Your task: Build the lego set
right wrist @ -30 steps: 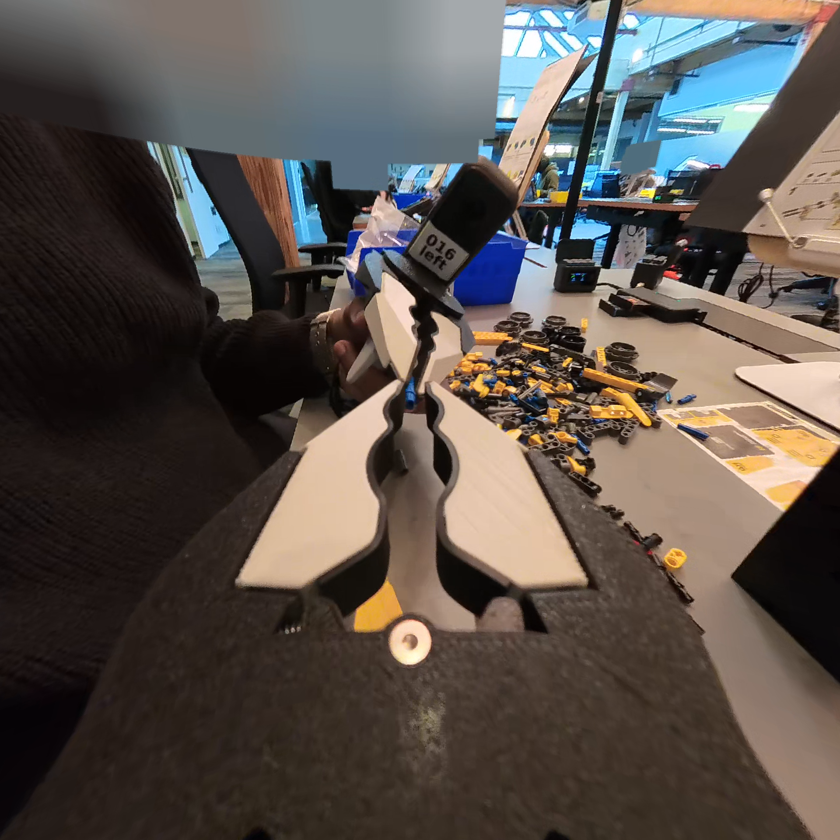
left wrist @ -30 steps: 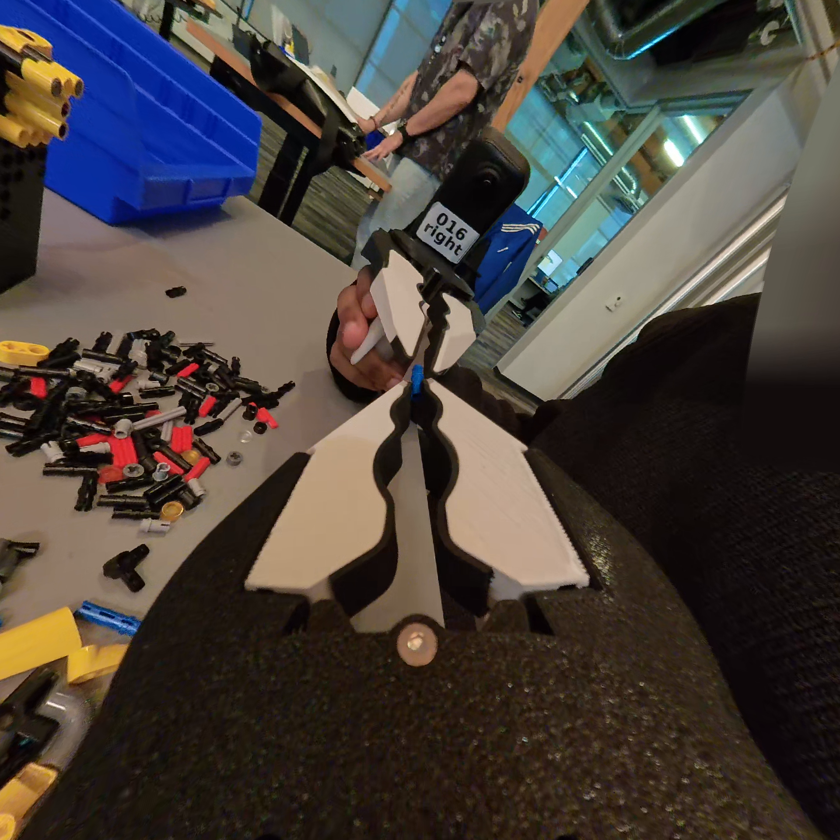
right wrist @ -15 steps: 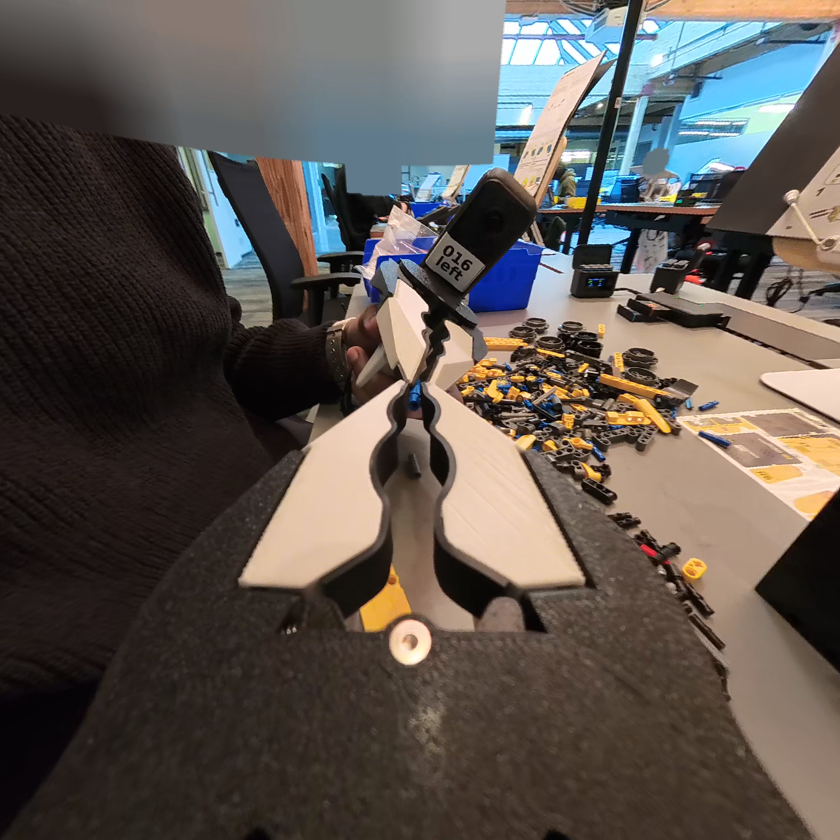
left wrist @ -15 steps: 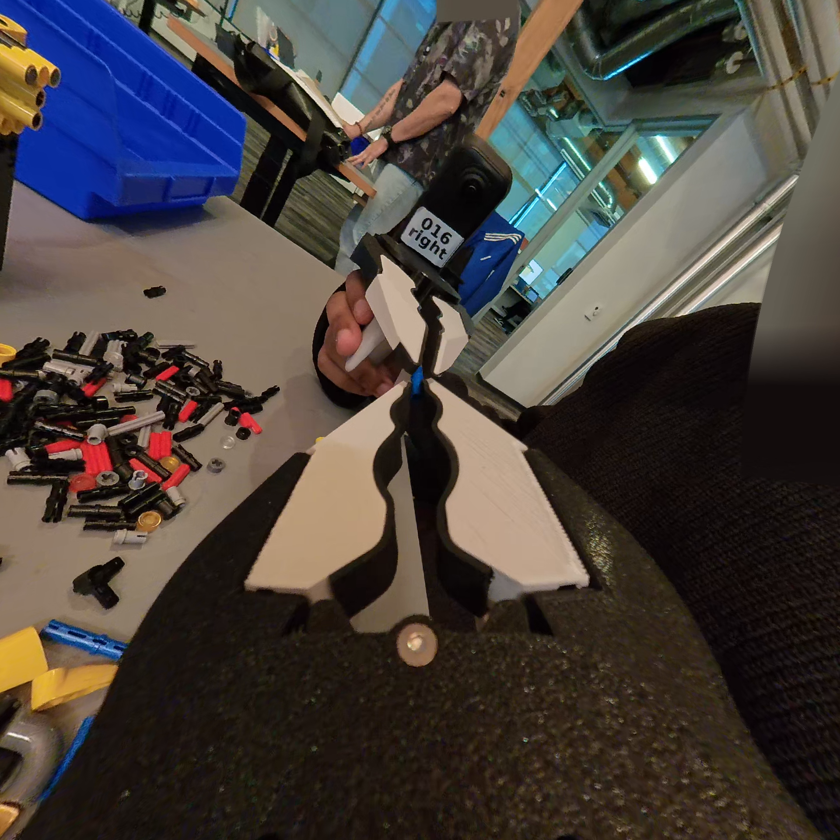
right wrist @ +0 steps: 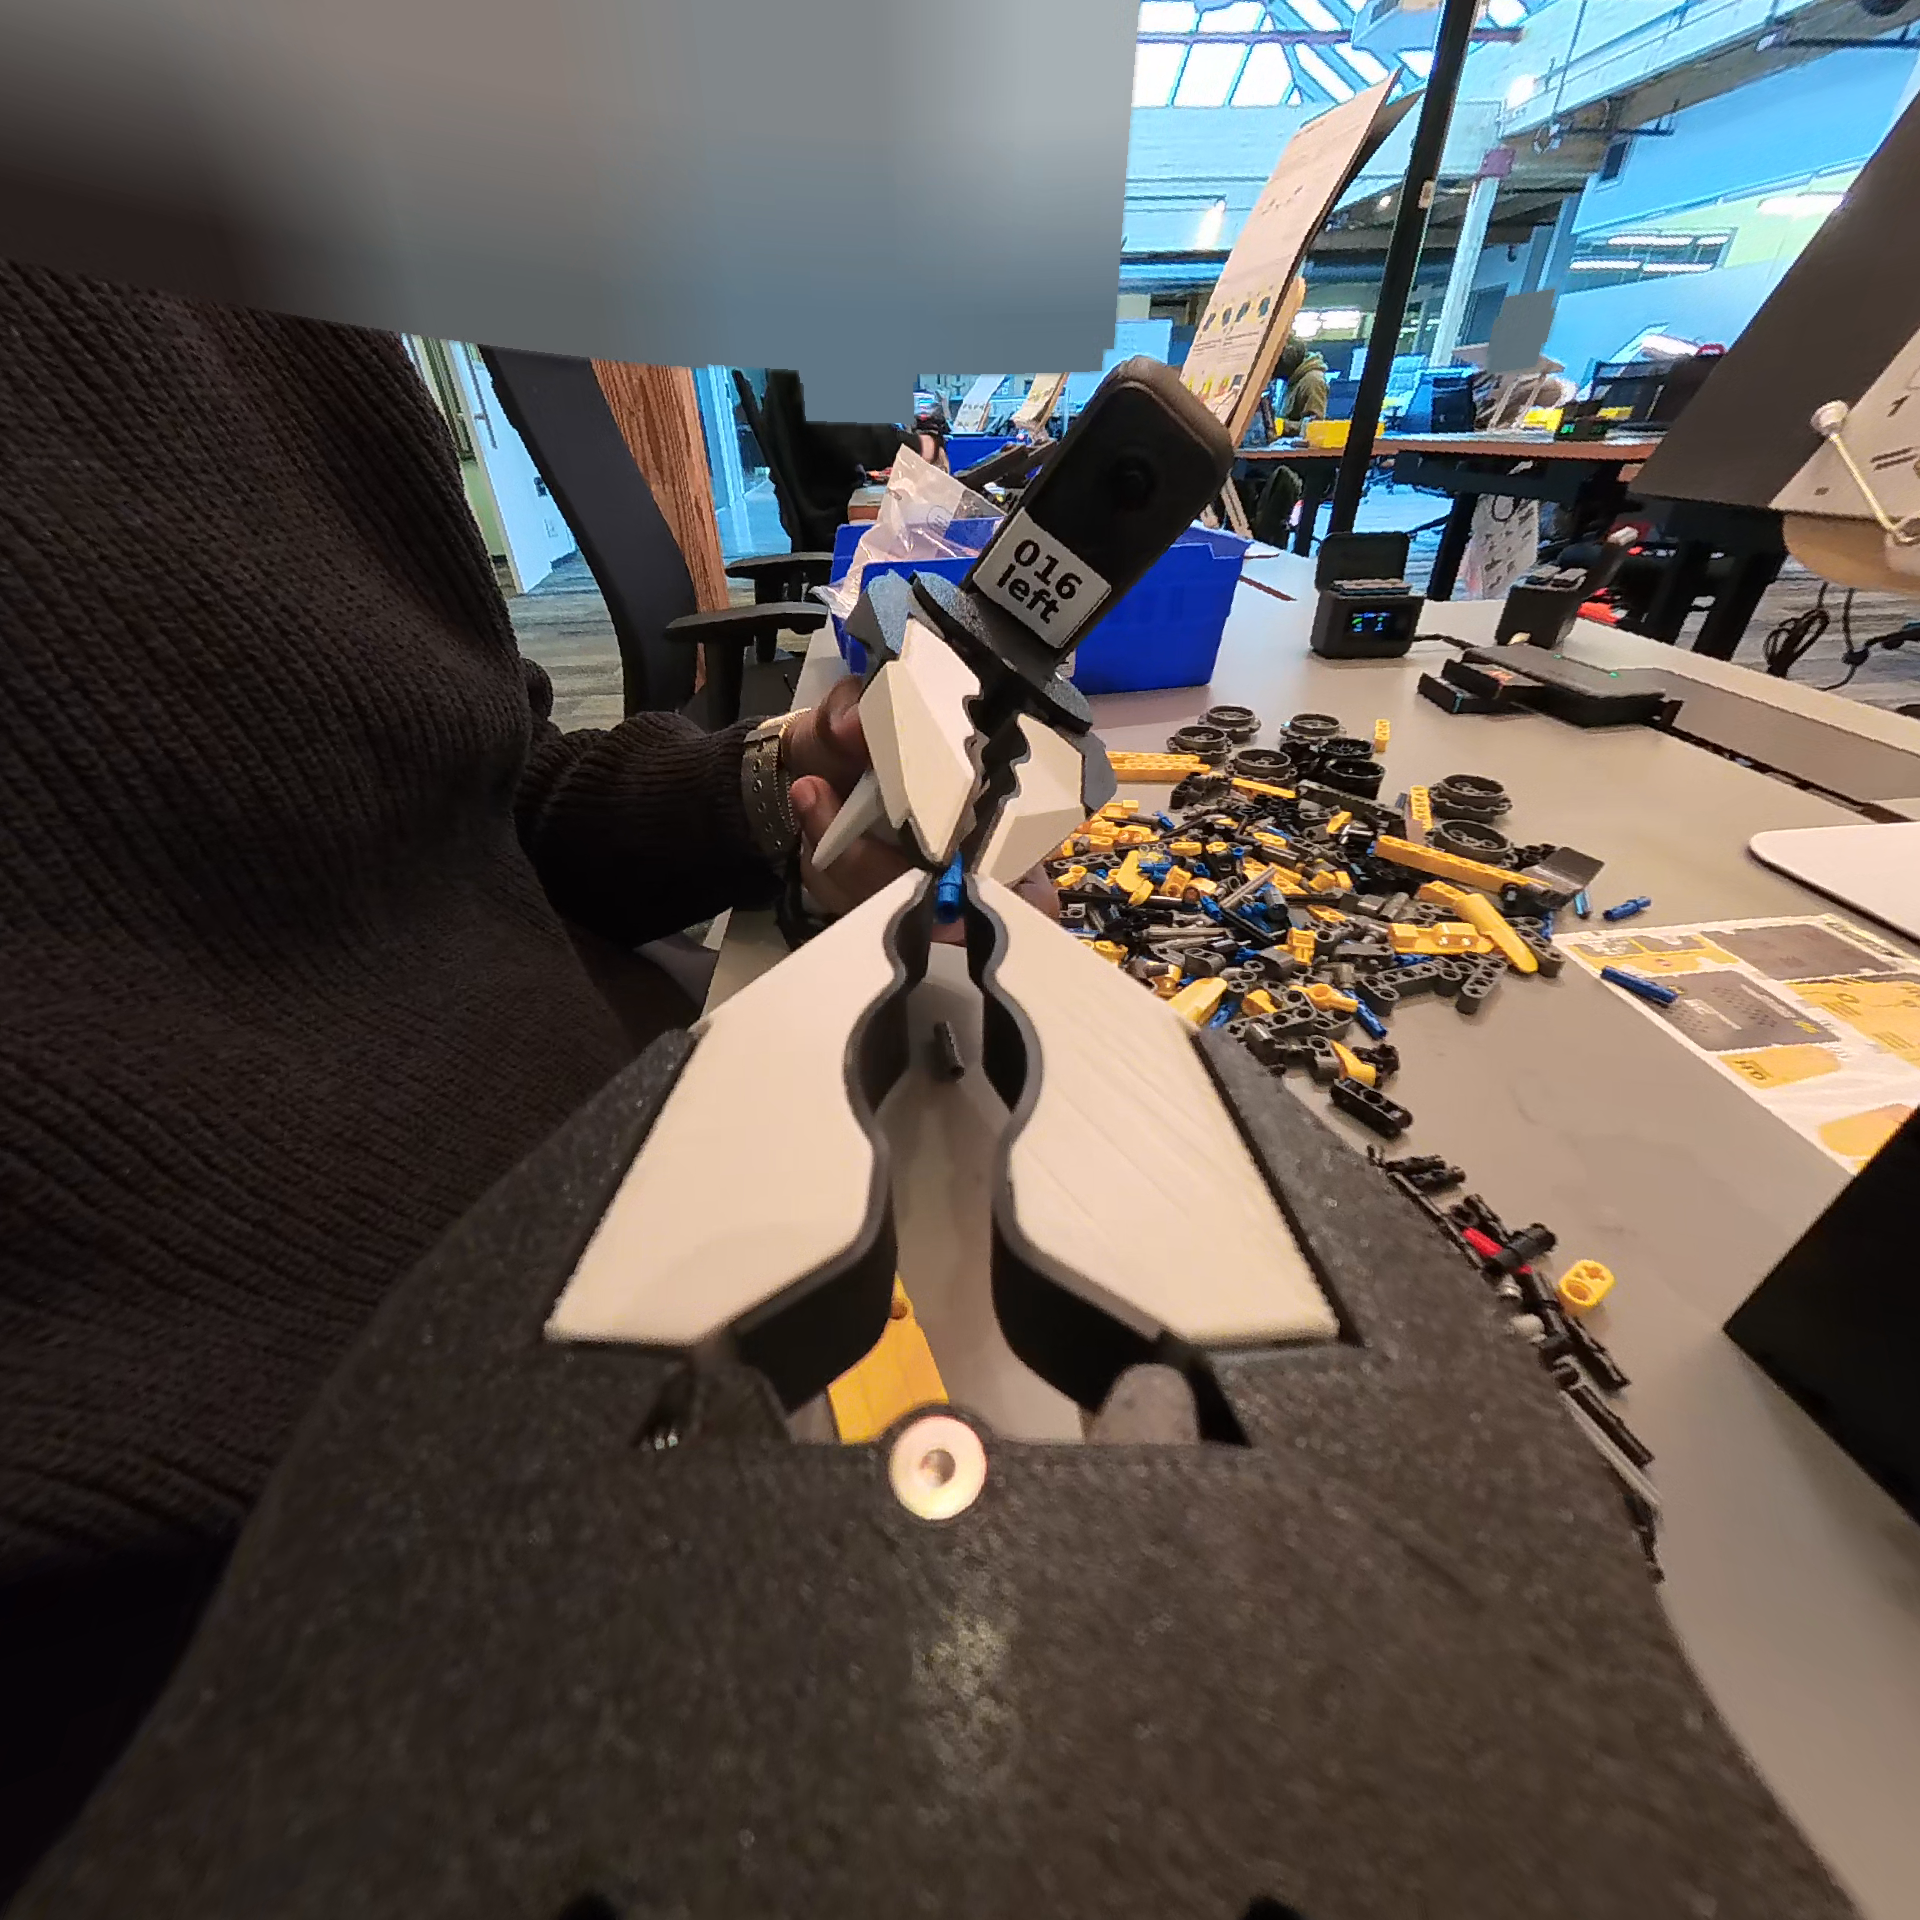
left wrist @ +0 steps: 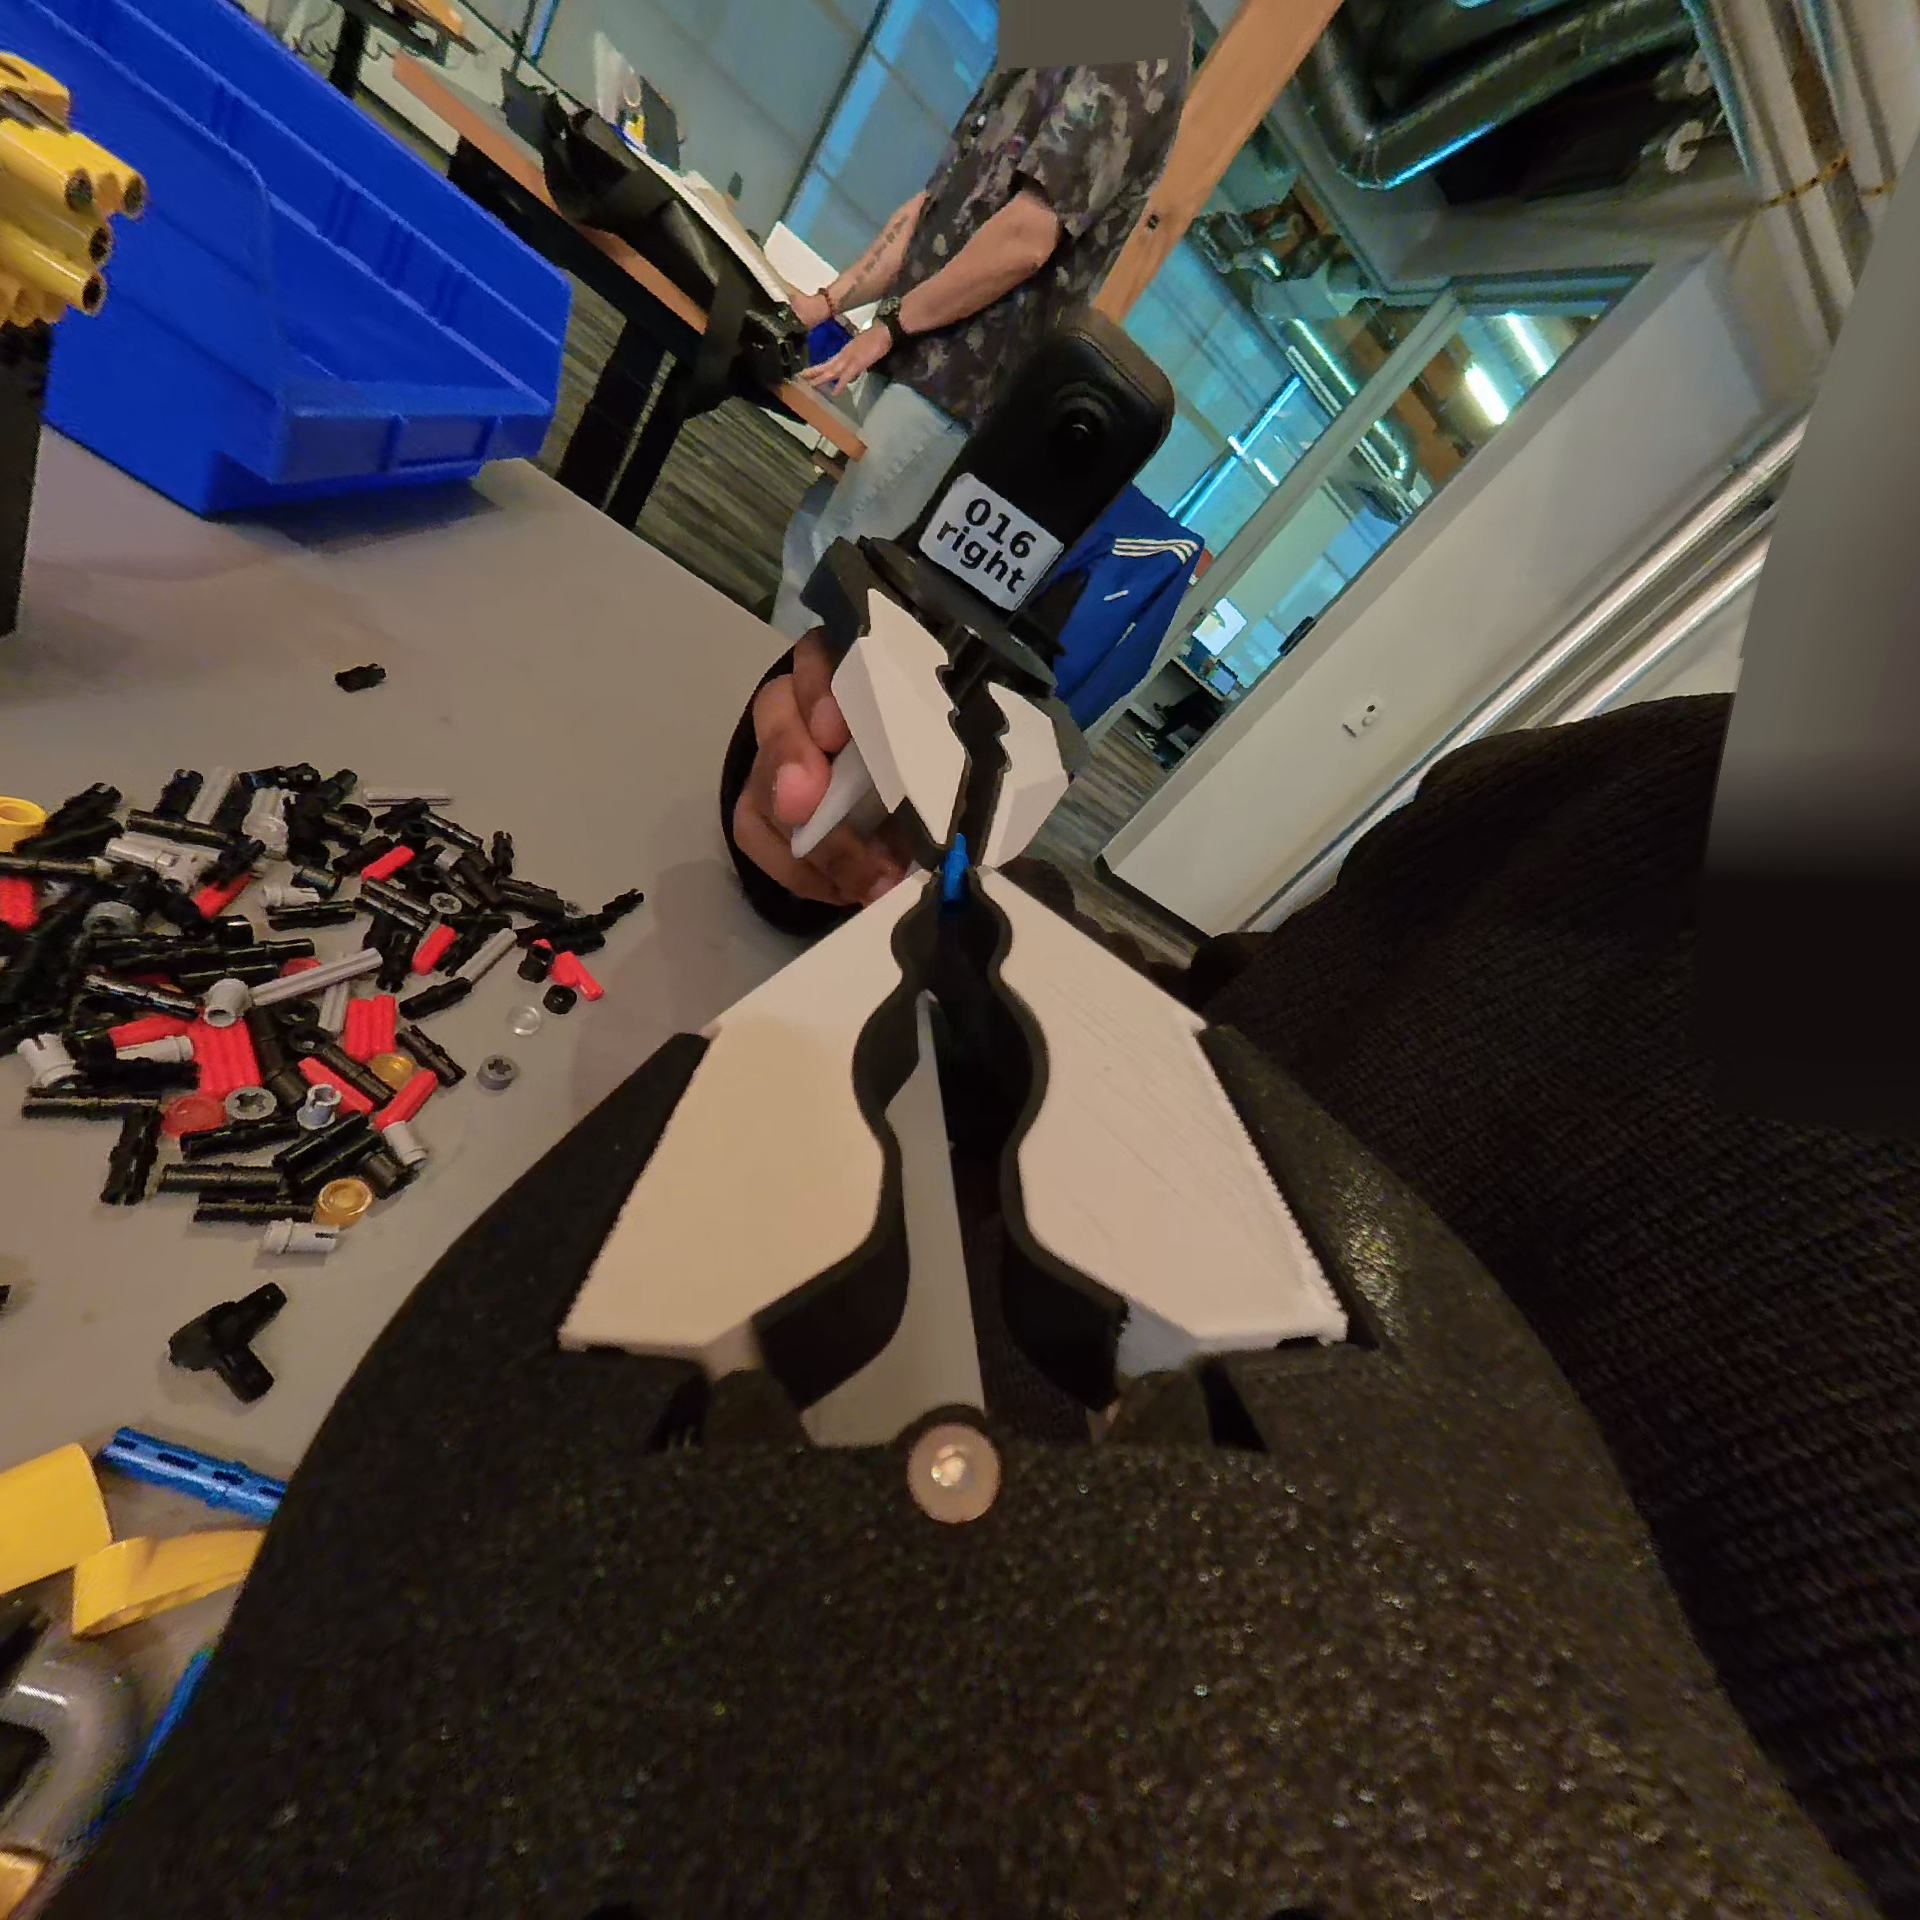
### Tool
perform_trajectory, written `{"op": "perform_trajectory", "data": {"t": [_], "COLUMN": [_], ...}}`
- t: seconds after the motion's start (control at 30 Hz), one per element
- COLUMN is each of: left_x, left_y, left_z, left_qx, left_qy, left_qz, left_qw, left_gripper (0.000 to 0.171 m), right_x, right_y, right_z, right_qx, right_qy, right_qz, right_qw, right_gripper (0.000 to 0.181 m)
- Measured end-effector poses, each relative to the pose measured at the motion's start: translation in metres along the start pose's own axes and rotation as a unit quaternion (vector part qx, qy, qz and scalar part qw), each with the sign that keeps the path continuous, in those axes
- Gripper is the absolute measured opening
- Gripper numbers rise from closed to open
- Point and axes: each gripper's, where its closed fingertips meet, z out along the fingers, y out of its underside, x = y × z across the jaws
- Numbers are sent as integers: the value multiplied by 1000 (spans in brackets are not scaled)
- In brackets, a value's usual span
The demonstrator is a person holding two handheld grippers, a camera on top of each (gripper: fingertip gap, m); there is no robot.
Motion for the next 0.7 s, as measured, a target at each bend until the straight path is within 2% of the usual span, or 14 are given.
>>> {"op": "perform_trajectory", "data": {"t": [0.1,0.17,0.2,0.33,0.4,0.5,0.6,0.7], "left_x": [-6,-13,-15,-16,-15,-25,-34,-28], "left_y": [-3,-7,-8,-6,6,37,63,73], "left_z": [-1,-3,-5,-6,-3,-3,-3,3], "left_qx": [11,15,16,-6,-31,-102,-156,-163], "left_qy": [-40,-70,-84,-137,-168,-240,-289,-273], "left_qz": [31,44,49,49,58,113,147,145], "left_qw": [999,996,995,989,984,959,933,937], "left_gripper": [7,25,28,29,30,35,38,38], "right_x": [5,11,14,35,36,24,0,-21], "right_y": [0,-5,-8,-11,2,27,43,60], "right_z": [-1,-6,-9,-22,-25,-33,-36,-32], "right_qx": [0,13,22,26,-42,-198,-334,-444], "right_qy": [11,24,32,77,89,85,45,2], "right_qz": [9,17,22,47,49,17,-12,-45], "right_qw": [1000,999,999,996,994,976,942,895], "right_gripper": [5,5,5,5,5,5,5,5]}}
